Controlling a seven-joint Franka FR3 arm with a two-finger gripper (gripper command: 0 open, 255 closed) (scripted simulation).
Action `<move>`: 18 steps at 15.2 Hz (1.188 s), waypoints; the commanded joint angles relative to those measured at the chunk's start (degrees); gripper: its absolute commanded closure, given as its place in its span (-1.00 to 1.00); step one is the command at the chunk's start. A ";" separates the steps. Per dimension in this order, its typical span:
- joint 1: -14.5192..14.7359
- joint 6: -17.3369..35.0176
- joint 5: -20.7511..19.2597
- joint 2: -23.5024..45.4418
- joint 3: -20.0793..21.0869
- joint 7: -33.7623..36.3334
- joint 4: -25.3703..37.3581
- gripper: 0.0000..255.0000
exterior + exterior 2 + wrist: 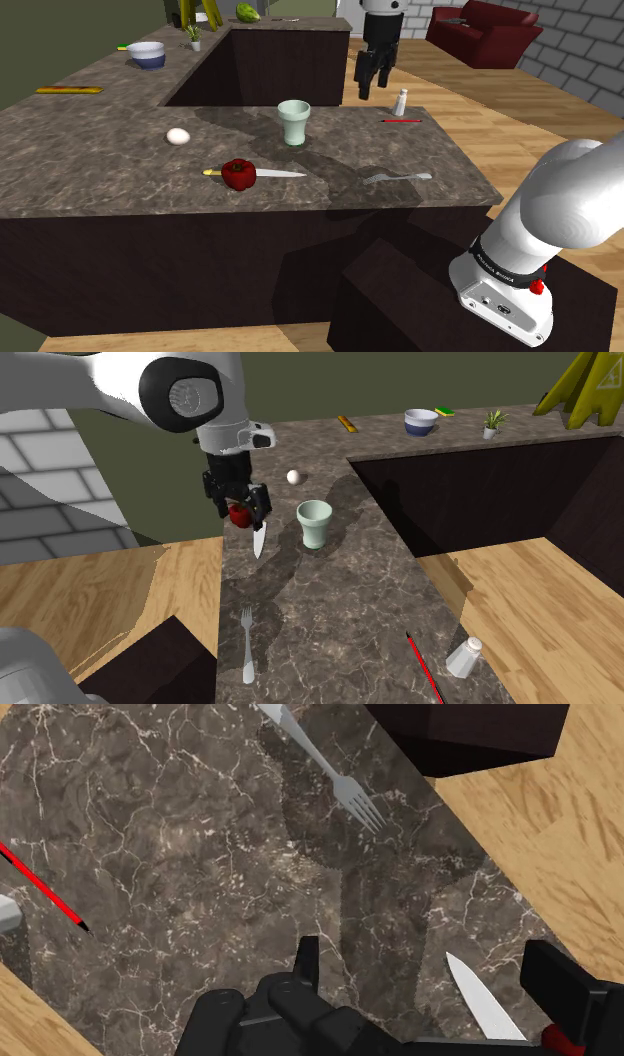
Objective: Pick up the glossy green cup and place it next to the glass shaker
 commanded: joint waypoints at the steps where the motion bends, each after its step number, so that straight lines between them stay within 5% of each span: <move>1: 0.26 2.59 -0.54 4.49 0.88 0.67 1.82 -1.00; 10: 1.08 8.02 -5.10 24.84 3.51 3.47 16.01 -1.00; 18: 3.18 7.58 -10.33 43.66 4.28 5.67 34.23 -1.00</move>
